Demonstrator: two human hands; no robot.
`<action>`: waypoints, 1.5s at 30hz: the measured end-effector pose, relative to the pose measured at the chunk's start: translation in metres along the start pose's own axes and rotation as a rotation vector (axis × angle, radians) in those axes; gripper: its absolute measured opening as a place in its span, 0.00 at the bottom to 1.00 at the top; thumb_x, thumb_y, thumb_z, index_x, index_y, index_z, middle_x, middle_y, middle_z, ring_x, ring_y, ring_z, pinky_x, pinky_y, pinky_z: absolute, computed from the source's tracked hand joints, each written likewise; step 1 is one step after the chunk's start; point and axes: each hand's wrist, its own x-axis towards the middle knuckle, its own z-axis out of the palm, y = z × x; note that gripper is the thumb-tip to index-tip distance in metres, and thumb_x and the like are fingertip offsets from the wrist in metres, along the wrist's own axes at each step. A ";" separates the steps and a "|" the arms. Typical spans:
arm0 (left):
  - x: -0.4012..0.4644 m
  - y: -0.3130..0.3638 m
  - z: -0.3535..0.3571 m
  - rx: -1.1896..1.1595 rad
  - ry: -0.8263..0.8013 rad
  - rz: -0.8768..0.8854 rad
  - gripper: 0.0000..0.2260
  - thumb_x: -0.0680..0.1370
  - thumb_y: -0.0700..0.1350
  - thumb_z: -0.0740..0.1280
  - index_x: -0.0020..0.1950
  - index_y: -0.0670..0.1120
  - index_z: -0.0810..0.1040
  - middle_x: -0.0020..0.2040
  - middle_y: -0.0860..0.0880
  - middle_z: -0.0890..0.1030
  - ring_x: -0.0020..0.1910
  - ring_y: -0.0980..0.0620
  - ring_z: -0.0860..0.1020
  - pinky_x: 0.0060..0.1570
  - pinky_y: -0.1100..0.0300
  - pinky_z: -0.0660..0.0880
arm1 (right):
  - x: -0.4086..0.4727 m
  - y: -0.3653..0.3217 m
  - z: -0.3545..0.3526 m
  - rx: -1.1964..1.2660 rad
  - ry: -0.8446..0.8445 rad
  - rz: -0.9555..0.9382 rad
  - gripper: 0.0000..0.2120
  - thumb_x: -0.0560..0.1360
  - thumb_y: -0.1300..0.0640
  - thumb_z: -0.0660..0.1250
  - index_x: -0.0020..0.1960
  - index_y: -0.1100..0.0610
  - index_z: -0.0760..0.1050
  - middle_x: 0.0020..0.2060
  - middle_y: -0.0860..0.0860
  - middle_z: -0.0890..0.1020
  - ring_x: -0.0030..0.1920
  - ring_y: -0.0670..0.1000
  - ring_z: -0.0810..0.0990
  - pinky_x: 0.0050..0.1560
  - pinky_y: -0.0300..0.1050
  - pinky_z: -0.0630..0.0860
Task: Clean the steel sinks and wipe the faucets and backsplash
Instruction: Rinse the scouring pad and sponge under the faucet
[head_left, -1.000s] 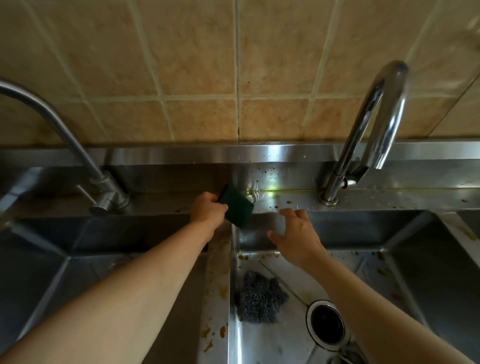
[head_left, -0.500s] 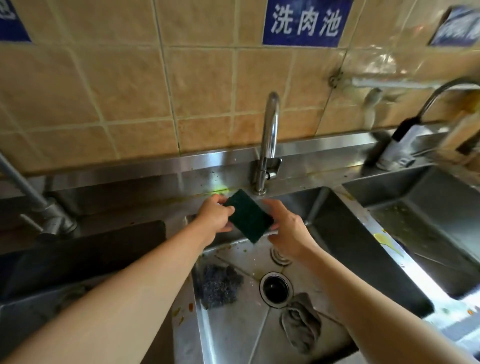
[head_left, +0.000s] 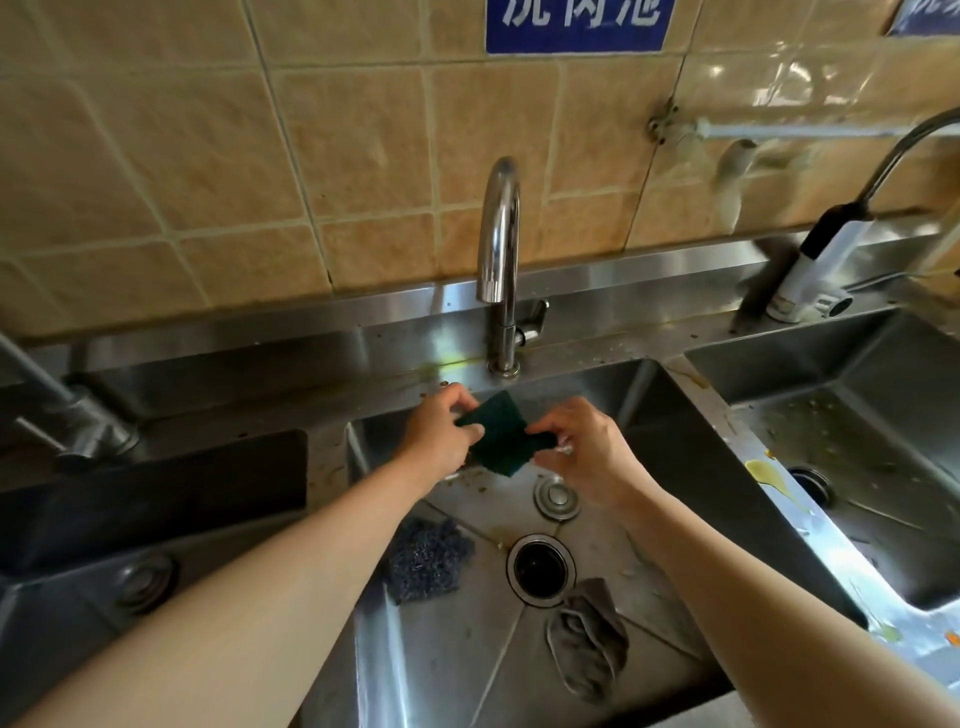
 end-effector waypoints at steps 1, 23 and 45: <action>-0.002 0.001 0.002 0.018 -0.006 0.013 0.09 0.76 0.35 0.66 0.43 0.48 0.72 0.54 0.47 0.80 0.54 0.47 0.78 0.50 0.50 0.79 | 0.002 0.002 -0.001 0.009 -0.009 0.005 0.12 0.70 0.62 0.73 0.53 0.59 0.81 0.47 0.48 0.73 0.48 0.50 0.76 0.48 0.40 0.74; -0.013 0.028 0.004 0.237 -0.227 0.057 0.16 0.71 0.39 0.74 0.54 0.50 0.75 0.53 0.48 0.80 0.52 0.49 0.79 0.57 0.52 0.76 | 0.020 0.010 -0.015 0.205 -0.119 0.087 0.06 0.75 0.60 0.67 0.52 0.54 0.76 0.38 0.48 0.78 0.38 0.47 0.78 0.35 0.35 0.70; -0.023 0.007 0.048 0.485 0.290 0.256 0.08 0.70 0.33 0.70 0.37 0.44 0.76 0.37 0.47 0.81 0.38 0.47 0.77 0.35 0.57 0.71 | 0.011 0.001 0.007 0.161 0.081 0.172 0.15 0.69 0.67 0.68 0.32 0.51 0.68 0.35 0.53 0.78 0.38 0.59 0.81 0.38 0.57 0.80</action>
